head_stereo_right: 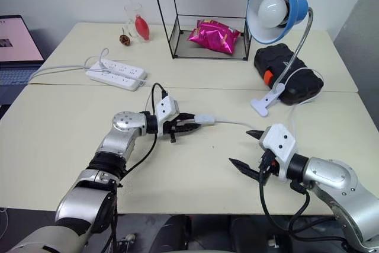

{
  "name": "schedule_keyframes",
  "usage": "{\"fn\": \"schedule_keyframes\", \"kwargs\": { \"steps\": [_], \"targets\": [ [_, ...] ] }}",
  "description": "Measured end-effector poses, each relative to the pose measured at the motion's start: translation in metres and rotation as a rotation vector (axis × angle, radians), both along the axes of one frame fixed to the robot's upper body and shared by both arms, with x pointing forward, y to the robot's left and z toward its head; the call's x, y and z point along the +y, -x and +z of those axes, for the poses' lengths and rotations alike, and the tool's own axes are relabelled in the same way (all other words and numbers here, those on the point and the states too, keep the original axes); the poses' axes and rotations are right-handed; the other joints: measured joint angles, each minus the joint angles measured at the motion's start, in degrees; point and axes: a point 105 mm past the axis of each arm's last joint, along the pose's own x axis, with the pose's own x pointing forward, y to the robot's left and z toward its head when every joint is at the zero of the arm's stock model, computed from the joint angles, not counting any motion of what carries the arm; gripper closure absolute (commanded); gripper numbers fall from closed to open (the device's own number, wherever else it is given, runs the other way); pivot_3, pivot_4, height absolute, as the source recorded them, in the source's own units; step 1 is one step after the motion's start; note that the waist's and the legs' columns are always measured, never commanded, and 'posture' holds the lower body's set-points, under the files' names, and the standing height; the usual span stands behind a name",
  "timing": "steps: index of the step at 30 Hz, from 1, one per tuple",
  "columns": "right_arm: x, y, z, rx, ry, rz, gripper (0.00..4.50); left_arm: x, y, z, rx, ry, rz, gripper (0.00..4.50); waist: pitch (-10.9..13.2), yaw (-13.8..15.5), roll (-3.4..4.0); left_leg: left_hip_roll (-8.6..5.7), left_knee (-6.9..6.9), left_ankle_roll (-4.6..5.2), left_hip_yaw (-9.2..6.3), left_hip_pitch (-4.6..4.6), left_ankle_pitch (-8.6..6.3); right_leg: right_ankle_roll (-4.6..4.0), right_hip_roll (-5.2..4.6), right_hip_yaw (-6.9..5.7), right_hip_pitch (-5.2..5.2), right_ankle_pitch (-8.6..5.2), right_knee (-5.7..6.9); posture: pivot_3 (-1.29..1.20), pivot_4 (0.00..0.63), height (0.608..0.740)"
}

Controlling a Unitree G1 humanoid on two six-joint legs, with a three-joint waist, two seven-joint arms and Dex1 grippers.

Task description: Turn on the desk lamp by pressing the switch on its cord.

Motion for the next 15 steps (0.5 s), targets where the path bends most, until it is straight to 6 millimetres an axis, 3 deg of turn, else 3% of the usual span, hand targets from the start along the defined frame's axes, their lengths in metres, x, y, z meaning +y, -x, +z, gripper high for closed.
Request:
{"fn": "schedule_keyframes", "kwargs": {
  "steps": [8,15],
  "targets": [
    [0.005,0.003,-0.002,0.099,-0.117,-0.05,0.0,-0.012,0.013,0.021,-0.112,0.076,-0.017,3.47,0.0,0.0,0.0,0.01,0.0,0.01,-0.01,0.04,0.01,0.01,0.03,-0.01,0.0,0.0,0.05,0.0,0.15,0.74],
    [0.022,0.004,-0.002,0.223,-0.355,-0.095,0.0,-0.018,0.016,0.035,-0.087,0.152,-0.012,3.47,0.0,-0.1,0.0,0.01,-0.01,0.01,0.01,0.04,0.01,0.0,0.03,0.01,0.01,-0.01,0.04,0.0,0.15,0.74]
  ]
}}
